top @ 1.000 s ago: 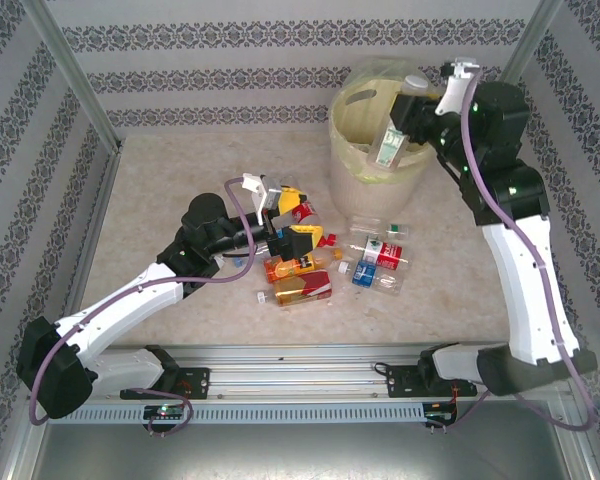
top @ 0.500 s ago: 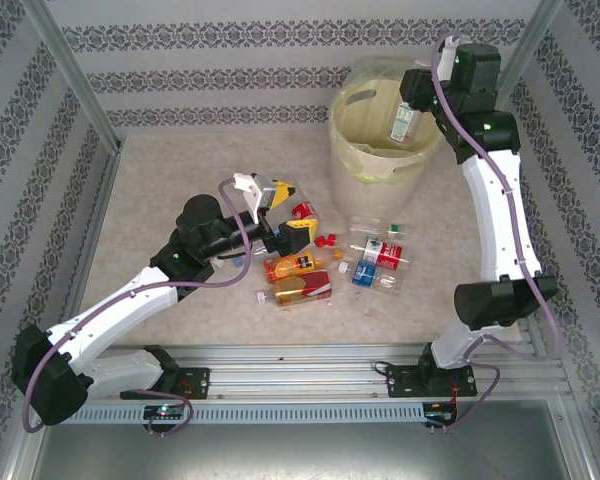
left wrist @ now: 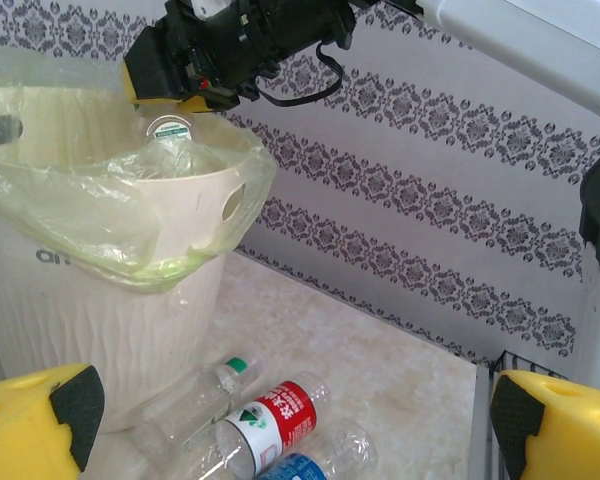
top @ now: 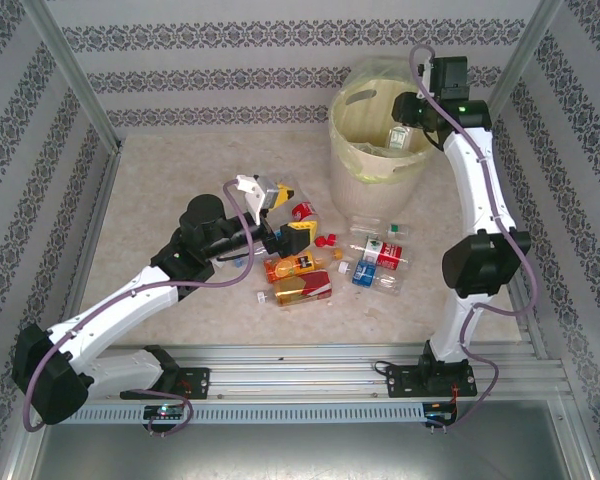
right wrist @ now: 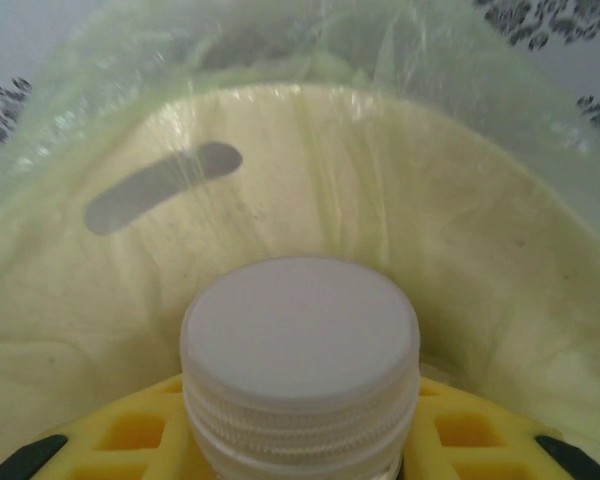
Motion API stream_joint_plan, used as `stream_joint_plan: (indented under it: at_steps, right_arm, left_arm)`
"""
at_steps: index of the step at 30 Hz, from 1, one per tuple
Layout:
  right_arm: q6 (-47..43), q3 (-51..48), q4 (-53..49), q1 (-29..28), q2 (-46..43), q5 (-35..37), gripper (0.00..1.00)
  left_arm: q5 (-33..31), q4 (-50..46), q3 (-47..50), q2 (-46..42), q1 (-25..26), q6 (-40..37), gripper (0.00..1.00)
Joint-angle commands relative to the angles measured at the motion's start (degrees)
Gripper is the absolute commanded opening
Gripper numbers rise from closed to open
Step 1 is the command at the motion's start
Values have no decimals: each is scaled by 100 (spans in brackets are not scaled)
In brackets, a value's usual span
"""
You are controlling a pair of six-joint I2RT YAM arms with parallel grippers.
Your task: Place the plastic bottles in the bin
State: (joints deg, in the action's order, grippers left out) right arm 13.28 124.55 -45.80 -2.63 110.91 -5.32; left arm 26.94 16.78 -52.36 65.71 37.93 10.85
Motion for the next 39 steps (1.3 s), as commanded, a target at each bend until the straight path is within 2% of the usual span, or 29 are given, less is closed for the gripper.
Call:
stream_joint_plan:
  at_steps: [1,9,16,24,28,33,39]
  right_arm:
    - [-10,-4,-129,-9,53,-37,44]
    - [29,76,-103,-28,-219,-113,70]
    - [-14,-302,20,-25,-901,-387,76]
    - [114,-1904,652,-93,-2440,-998,82]
    - [176,-2777,691,-182,-3251,-1148,84]
    - [377,-4104,760,-331,-4269,-1445,87]
    - [1039,-5538,669,-498,-5160,-1648,87]
  left_arm:
    - [95,-191,-183,38,56,-140,100]
    - [140,-446,-277,114,56,-218,100]
    - [279,-761,-398,197,60,-400,100]
    - [292,-1559,-631,263,58,-994,100]
    - [601,-2521,-975,342,62,-1656,100]
    - [426,-3501,-1368,546,65,-2092,100]
    - [373,-4222,-1630,706,83,-2446,100]
